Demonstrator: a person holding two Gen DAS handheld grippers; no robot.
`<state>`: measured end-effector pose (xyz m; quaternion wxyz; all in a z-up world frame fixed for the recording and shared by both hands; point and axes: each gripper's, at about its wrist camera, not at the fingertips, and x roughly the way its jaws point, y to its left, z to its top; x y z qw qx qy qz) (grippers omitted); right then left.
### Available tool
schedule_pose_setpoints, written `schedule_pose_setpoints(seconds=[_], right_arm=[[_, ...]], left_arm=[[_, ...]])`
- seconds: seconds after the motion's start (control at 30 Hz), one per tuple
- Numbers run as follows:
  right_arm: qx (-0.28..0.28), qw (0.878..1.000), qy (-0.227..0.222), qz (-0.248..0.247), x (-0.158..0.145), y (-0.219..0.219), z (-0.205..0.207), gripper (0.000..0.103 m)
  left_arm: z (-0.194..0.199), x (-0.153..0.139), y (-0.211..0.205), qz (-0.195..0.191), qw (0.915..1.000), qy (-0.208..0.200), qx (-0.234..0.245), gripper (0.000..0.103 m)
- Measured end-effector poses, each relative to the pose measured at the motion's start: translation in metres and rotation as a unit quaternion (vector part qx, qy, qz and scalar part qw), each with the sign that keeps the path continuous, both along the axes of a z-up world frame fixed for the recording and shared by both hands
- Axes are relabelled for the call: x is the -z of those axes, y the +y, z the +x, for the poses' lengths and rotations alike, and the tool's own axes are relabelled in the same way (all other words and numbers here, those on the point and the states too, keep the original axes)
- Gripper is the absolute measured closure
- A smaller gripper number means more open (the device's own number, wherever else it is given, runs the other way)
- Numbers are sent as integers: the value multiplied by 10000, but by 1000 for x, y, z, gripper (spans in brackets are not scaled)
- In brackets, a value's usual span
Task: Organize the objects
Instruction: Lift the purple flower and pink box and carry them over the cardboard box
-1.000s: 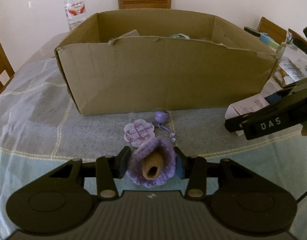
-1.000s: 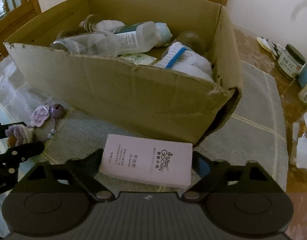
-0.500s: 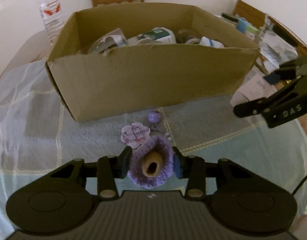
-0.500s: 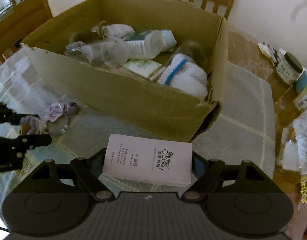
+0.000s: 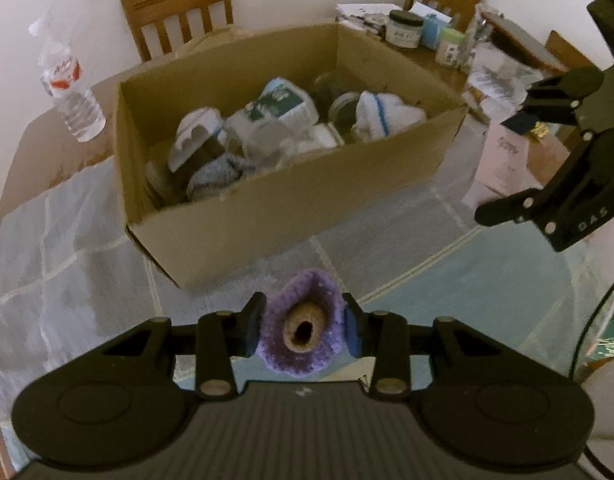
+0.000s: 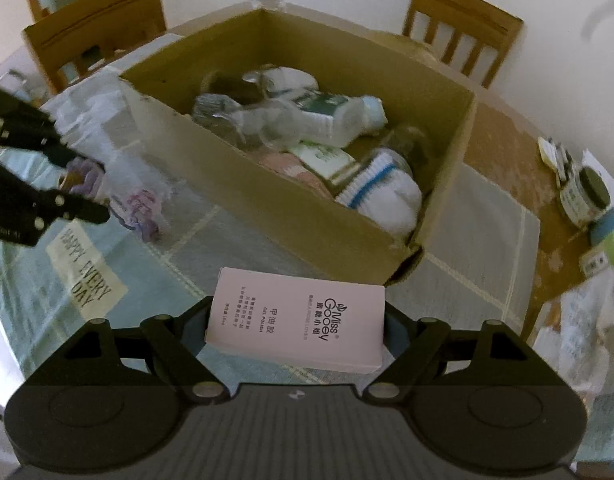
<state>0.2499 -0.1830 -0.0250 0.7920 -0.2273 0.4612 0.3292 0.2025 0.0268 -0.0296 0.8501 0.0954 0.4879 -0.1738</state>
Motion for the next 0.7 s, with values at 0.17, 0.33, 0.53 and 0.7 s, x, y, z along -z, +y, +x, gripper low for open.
schedule_pose_setpoints(seconds=[0.17,0.33,0.53,0.7], right_arm=[[-203,9997,66,80,-18,3,0,16],[-369,9990,115,209,-41,6,3,16],[-402,9982,-33,435,-69,10,16,16],[-343,9975,-203,584,-82,14,29,16]], left_arm=[[5,-24,0,5,9998,79,196,65],[10,-56,0,-56,9991,141,386,65],[28,-100,-6,-192,9979,-127,610,65],[58,-132,-8,-268,9964,-459,662,65]])
